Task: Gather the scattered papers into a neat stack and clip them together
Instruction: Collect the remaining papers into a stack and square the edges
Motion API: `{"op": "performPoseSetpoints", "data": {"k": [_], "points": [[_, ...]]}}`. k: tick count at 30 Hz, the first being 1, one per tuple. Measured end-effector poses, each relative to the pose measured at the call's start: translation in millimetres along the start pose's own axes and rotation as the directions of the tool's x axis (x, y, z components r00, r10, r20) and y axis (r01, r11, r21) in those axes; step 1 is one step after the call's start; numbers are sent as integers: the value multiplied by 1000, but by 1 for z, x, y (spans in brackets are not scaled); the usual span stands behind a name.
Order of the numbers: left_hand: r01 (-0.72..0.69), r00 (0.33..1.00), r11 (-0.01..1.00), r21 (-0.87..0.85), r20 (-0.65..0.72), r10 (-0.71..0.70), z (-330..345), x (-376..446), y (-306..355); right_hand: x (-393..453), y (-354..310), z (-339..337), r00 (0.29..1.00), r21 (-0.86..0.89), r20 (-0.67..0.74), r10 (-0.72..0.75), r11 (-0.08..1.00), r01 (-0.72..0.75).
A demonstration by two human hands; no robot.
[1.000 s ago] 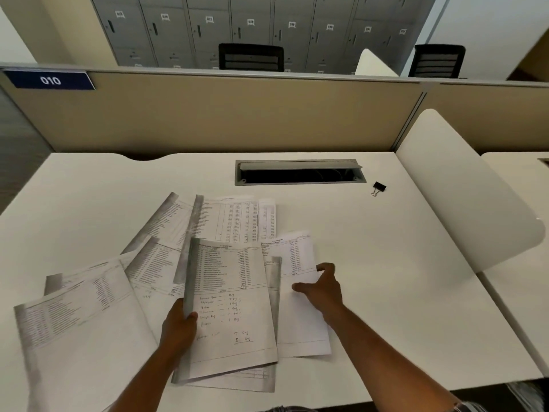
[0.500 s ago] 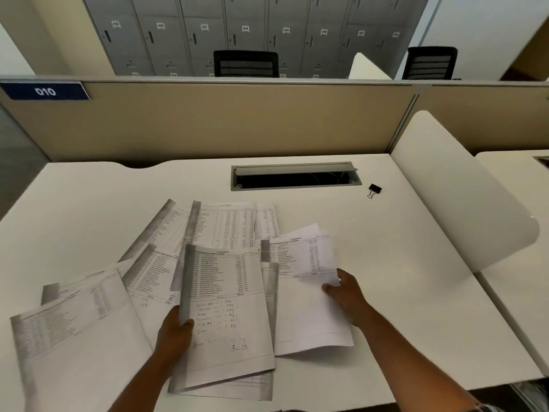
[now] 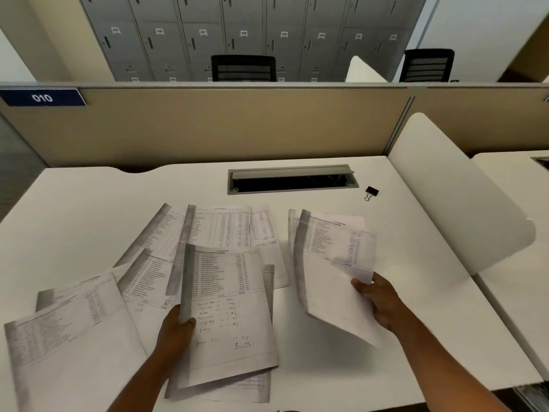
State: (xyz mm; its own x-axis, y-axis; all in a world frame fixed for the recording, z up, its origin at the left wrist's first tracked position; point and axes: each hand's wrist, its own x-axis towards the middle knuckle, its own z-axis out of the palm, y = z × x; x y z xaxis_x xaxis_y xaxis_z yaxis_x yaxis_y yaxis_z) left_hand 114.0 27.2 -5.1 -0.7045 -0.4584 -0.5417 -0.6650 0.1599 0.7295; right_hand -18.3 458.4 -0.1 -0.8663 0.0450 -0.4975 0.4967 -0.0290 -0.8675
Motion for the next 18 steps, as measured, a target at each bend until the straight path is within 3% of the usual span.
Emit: {"op": "performPoseSetpoints", "data": {"k": [5,15,18], "points": [[-12,997,998,-55,75,16,17,-8,13,-14,10,57,994,-12,105,26,1000,-25],[-3,998,984,-178,58,13,28,-20,21,-40,32,149,961,-424,267,66,904,55],[-66,998,993,-94,-2,66,25,-19,14,-38,17,159,984,-583,177,9,807,97]]}}
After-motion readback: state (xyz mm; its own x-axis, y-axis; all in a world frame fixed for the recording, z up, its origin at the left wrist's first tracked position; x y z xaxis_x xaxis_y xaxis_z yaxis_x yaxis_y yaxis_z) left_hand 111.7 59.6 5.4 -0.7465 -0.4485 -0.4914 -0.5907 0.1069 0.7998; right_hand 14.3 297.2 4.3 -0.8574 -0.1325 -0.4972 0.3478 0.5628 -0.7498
